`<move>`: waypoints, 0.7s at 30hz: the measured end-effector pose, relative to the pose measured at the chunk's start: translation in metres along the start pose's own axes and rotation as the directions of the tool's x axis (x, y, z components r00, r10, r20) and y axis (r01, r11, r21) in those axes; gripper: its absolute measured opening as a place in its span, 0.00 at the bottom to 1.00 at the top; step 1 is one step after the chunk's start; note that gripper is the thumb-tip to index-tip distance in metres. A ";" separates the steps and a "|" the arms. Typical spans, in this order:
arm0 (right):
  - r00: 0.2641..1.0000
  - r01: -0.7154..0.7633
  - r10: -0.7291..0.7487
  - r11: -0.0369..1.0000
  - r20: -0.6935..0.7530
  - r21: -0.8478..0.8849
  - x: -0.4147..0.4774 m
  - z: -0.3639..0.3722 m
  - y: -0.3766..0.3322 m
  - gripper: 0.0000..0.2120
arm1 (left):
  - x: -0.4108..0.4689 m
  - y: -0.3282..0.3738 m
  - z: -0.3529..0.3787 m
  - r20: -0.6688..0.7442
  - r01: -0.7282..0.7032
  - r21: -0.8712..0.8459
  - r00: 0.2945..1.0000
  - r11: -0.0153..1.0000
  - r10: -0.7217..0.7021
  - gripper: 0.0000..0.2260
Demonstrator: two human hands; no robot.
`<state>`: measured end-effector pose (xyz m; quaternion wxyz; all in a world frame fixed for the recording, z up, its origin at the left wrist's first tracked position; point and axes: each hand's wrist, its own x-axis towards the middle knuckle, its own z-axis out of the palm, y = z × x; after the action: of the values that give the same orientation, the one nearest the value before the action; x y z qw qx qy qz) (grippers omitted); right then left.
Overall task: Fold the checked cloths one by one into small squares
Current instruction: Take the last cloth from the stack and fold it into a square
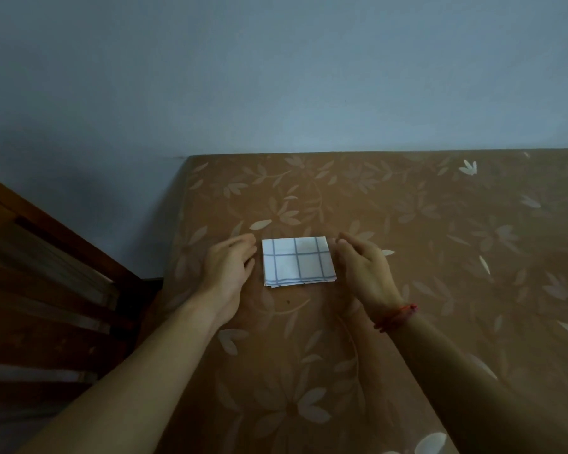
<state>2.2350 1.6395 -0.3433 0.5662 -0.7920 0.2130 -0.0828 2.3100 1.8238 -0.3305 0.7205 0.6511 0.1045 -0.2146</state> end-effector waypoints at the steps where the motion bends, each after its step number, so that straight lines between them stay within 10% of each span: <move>1: 0.999 -0.037 0.037 0.996 0.008 0.081 -0.002 0.000 0.001 0.14 | -0.002 0.000 0.002 0.008 0.023 -0.036 1.000 0.999 -0.023 0.15; 21: 0.996 -0.091 0.092 0.990 -0.004 0.105 -0.007 0.010 -0.002 0.17 | -0.023 0.002 0.012 0.049 -0.010 -0.040 0.999 0.999 0.012 0.14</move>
<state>2.2328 1.6518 -0.3443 0.6092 -0.7502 0.2470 -0.0715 2.2890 1.8164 -0.3168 0.7368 0.6318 0.0871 -0.2245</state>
